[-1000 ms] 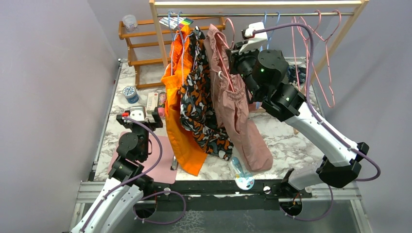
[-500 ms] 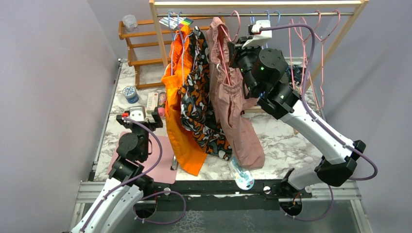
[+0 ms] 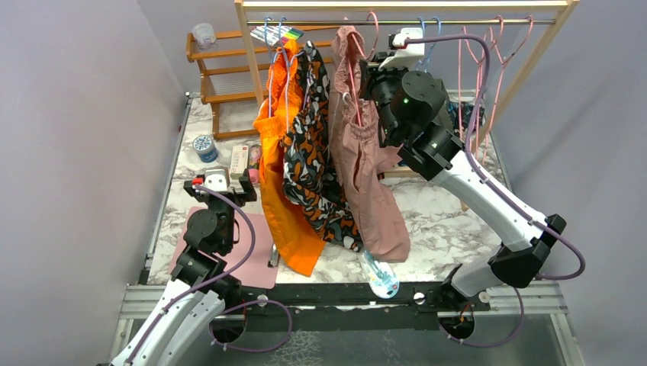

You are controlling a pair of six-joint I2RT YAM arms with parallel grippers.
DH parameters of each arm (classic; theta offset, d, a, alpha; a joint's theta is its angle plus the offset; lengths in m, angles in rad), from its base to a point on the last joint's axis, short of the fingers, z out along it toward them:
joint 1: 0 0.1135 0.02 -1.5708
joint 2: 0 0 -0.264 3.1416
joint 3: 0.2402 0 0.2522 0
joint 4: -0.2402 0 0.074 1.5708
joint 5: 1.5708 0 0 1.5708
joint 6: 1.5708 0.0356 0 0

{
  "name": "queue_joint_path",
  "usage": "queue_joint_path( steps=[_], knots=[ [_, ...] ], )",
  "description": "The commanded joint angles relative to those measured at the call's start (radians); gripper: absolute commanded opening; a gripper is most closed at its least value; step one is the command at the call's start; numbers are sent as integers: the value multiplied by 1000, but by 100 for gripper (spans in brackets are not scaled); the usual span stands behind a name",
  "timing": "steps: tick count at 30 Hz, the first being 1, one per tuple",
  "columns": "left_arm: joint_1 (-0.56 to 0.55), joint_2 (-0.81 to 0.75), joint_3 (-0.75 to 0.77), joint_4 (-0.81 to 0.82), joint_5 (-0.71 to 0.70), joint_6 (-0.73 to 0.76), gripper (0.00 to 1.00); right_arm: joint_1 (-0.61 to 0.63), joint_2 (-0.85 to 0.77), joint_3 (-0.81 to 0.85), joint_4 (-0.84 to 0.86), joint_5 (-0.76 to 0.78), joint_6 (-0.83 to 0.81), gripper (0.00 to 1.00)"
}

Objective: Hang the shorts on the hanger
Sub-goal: Place the hanger at the clothesline.

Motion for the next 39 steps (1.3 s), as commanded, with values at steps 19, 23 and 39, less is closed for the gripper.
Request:
queue_joint_path(
  steps=[19,23,39],
  knots=[
    [-13,-15,-14,36,-4,11,95,-20,67,115,-120,-65,41,17],
    [-17,-8,-15,36,-1,9,95,-20,60,160,-237,-136,57,41],
    [-18,29,-2,13,-26,9,94,-20,-194,-9,-430,-284,24,54]
  ],
)
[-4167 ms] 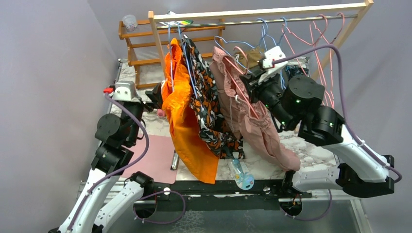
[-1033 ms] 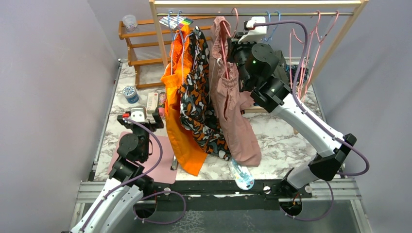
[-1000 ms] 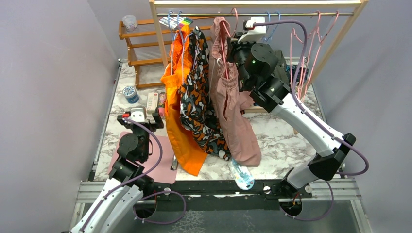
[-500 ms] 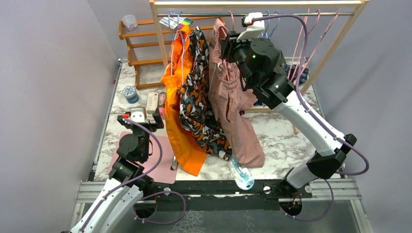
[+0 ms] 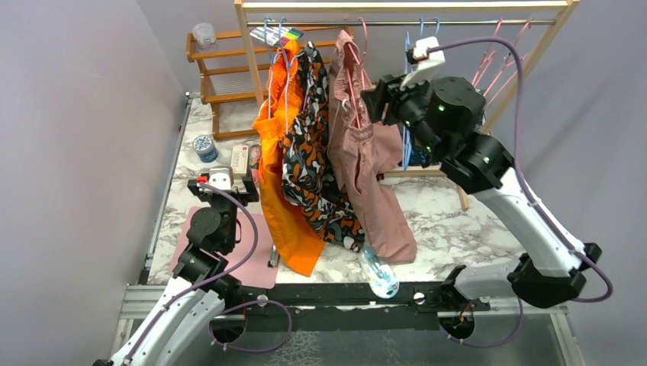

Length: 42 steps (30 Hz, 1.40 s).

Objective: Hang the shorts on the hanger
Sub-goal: Place the hanger at the clothesline.

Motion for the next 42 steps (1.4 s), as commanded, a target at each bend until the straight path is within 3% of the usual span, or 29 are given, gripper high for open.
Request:
queue_joint_path(
  steps=[1,12,20,23,32,42],
  knots=[
    [-5,7,3,8,-29,7,94,-5,-72,-82,-15,-29,-17,53],
    [-5,15,-4,13,-26,14,94,-4,-18,-110,37,-24,-45,45],
    [-5,10,-10,25,-3,15,94,-4,60,-52,49,-77,-36,27],
    [-7,10,-12,28,4,14,94,-4,87,-22,42,-106,-27,24],
    [-8,14,-15,32,14,16,94,-3,178,67,-1,-195,4,24],
    [-11,20,-16,33,12,19,94,-2,216,126,-61,-346,55,45]
  ],
)
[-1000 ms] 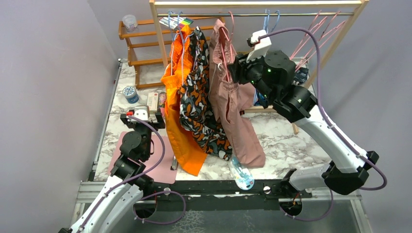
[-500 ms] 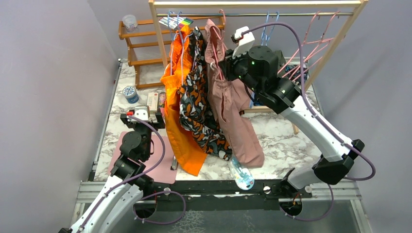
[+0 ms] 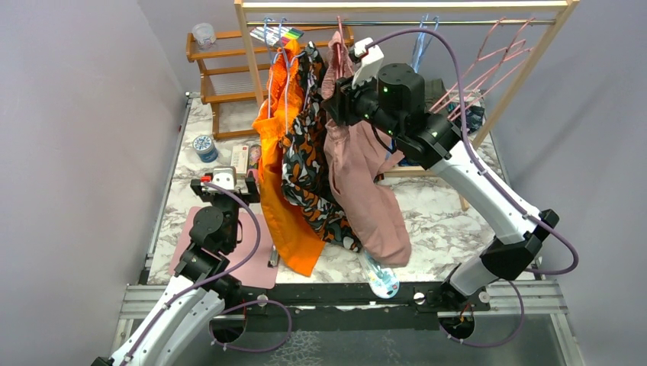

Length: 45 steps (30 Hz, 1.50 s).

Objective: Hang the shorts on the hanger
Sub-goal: Place the hanger at the clothesline, then reset both arms

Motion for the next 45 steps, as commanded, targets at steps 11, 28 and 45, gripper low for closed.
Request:
queue_joint_path(
  steps=[11,28,45],
  knots=[
    [-5,6,27,-29,-72,-18,97,-3,-218,-95,22,-163,58,69],
    [-5,28,246,-545,-210,-478,99,-2,-764,-563,26,-3,65,100],
    [-6,147,236,-613,-277,-690,99,-2,-1105,-1012,32,-260,136,100]
  ],
)
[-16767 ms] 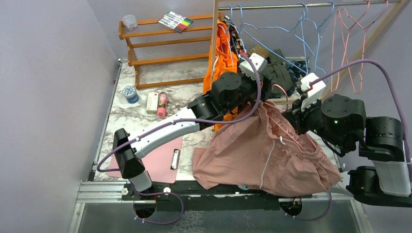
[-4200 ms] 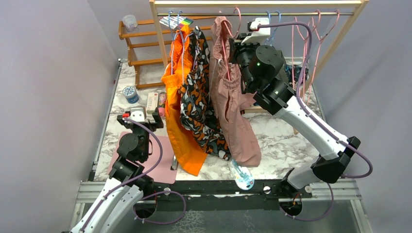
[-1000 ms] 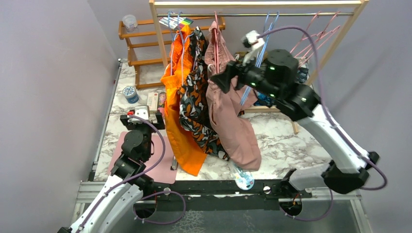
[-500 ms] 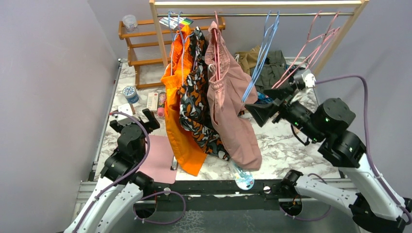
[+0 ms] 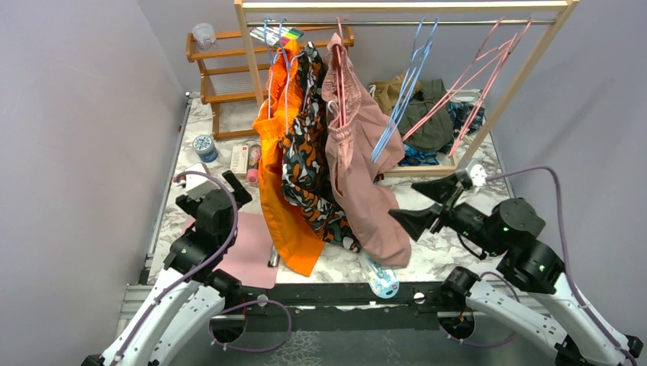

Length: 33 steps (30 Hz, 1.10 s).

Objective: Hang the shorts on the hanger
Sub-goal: Reset both arms

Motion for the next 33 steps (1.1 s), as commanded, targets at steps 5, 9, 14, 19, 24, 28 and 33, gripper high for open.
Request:
queue_joint_path(
  steps=[5,9,14,19,24,28,33],
  knots=[
    [-4,95,18,-35,-1,-128,99,-3,-16,-117,-14,101,178,100],
    [-5,80,15,-33,18,-107,99,-2,-27,-147,-39,306,245,100],
    [-5,65,2,2,56,-61,99,-2,-32,-180,-36,443,267,100],
    [-3,68,-5,24,83,-41,99,-2,-33,-191,-59,621,346,100],
    [-4,66,-10,28,92,-39,99,-2,-59,-180,-94,755,389,100],
    [-2,69,-11,31,101,-31,99,-2,-104,-215,-64,711,325,100],
    [0,66,-10,35,108,-38,99,-3,-127,-237,-47,687,312,100]
  ],
)
